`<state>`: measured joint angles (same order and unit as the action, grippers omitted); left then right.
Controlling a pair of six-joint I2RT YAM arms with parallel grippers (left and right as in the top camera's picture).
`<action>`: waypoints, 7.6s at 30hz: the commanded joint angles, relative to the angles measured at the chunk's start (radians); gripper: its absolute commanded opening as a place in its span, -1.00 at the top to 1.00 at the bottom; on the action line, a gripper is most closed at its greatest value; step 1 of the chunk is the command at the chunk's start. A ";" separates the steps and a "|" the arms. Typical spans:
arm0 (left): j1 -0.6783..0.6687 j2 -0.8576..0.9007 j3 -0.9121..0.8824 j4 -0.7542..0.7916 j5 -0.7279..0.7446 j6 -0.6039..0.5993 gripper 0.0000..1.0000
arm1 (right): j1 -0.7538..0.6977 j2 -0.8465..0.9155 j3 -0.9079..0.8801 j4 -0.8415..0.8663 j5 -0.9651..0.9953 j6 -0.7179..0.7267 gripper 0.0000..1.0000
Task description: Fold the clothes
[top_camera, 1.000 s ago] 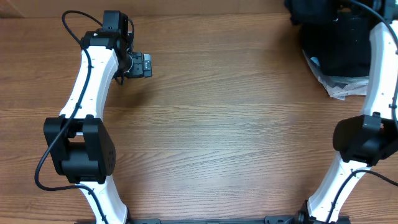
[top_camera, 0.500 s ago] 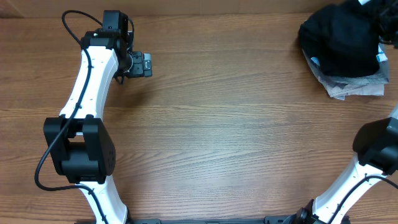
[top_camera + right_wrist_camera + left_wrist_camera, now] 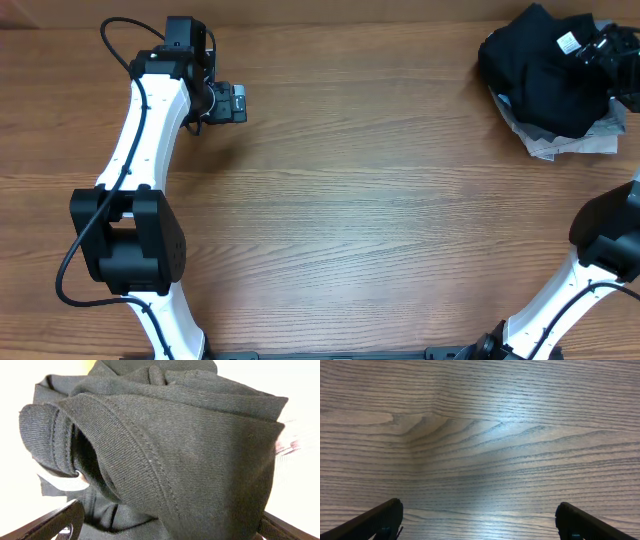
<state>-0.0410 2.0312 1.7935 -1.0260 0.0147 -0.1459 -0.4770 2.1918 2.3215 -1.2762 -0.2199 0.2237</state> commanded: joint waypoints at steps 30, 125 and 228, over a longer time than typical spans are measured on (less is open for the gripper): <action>0.002 0.009 0.024 0.041 0.008 0.019 -0.99 | 0.108 -0.062 0.067 0.053 0.122 -0.068 -1.00; 0.002 0.009 0.024 0.040 0.008 0.019 -0.99 | 0.442 -2.183 -2.316 1.256 0.167 0.005 -1.00; 0.190 -2.026 -1.789 0.949 0.005 0.045 -1.00 | 0.431 -2.189 -2.313 1.192 0.193 -0.029 -1.00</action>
<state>0.1448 0.0170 0.0082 -0.0750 0.0330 -0.1043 -0.0441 0.0128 0.0185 -0.0898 -0.0364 0.2039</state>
